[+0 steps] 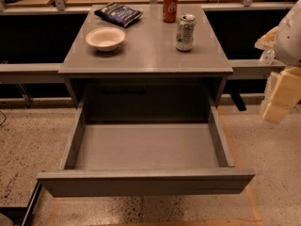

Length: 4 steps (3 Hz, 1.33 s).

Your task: Close top drawer

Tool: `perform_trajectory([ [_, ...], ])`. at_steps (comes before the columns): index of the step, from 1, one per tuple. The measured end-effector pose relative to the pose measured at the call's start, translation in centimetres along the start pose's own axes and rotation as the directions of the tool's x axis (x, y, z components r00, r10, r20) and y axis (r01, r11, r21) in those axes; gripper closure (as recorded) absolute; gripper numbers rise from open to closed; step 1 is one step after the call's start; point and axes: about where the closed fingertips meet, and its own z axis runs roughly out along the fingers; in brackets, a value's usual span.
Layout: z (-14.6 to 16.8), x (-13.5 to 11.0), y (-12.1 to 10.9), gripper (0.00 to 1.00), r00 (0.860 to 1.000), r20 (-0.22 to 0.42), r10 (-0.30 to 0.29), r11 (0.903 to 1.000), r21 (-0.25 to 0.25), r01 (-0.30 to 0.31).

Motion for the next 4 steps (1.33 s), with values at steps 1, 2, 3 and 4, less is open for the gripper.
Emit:
perform_trajectory([
  [1,0.0,0.0,0.0,0.0,1.0,0.0,0.0,1.0,0.0,0.0],
  [2,-0.2,-0.1,-0.1,0.12,1.0,0.002,-0.001,1.0,0.008,0.001],
  [3,0.9,-0.2,0.4,0.34,1.0,0.011,-0.011,0.9996,-0.026,0.011],
  [4,3.2,0.2,1.8,0.59,1.0,0.022,-0.003,0.9956,-0.093,0.005],
])
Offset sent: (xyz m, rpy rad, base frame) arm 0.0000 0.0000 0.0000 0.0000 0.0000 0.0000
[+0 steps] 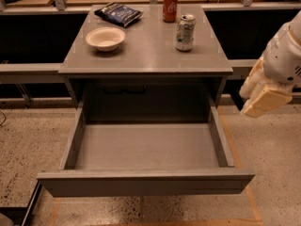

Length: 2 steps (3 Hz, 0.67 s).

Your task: Close top drawer

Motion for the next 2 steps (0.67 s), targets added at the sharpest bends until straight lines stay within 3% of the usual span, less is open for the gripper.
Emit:
perform_trajectory([
  [1,3.1,0.6,2.6,0.82,1.0,0.001,0.001,0.9984,-0.057,-0.001],
  [2,6.9,2.1,5.9,1.0,0.999,-0.04,0.0,0.994,-0.11,-0.004],
])
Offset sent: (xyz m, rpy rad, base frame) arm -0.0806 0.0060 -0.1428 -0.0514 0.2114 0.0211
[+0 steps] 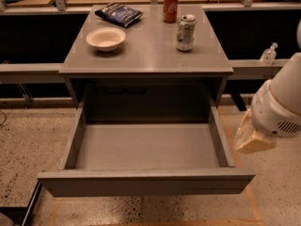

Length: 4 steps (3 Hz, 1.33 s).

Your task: Close top drawer

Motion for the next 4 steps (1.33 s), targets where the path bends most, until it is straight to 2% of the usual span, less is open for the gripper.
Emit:
perform_trajectory([
  [1,1.2,0.5,0.9,1.0,1.0,-0.014,0.003,0.9997,-0.025,-0.003],
  [2,1.4,0.3,0.7,1.0,1.0,-0.009,-0.019,0.9996,-0.019,0.019],
  [3,4.4,0.0,1.2,1.0,1.0,0.0,-0.029,0.9977,-0.062,0.029],
  [4,8.6,0.1,2.2,1.0,1.0,-0.012,-0.018,0.9907,-0.135,0.017],
])
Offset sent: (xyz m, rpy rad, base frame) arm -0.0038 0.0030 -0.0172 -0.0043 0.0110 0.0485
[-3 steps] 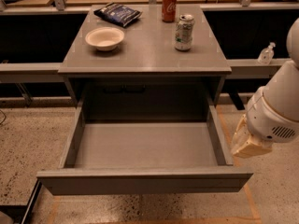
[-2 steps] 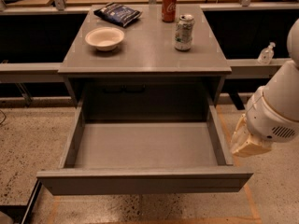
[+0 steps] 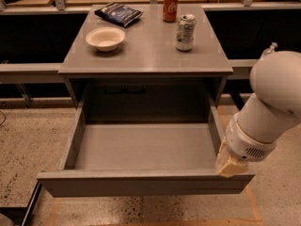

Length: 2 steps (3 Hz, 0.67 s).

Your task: Close top drawer

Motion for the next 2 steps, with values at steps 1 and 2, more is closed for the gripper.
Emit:
perform_trajectory([
  [1,5.6,1.0,0.2,1.0,0.999,-0.024,0.038,0.9945,-0.097,-0.041],
  [2,9.2,1.7,0.0,1.0,0.997,-0.039,0.068,0.9846,-0.159,-0.073],
])
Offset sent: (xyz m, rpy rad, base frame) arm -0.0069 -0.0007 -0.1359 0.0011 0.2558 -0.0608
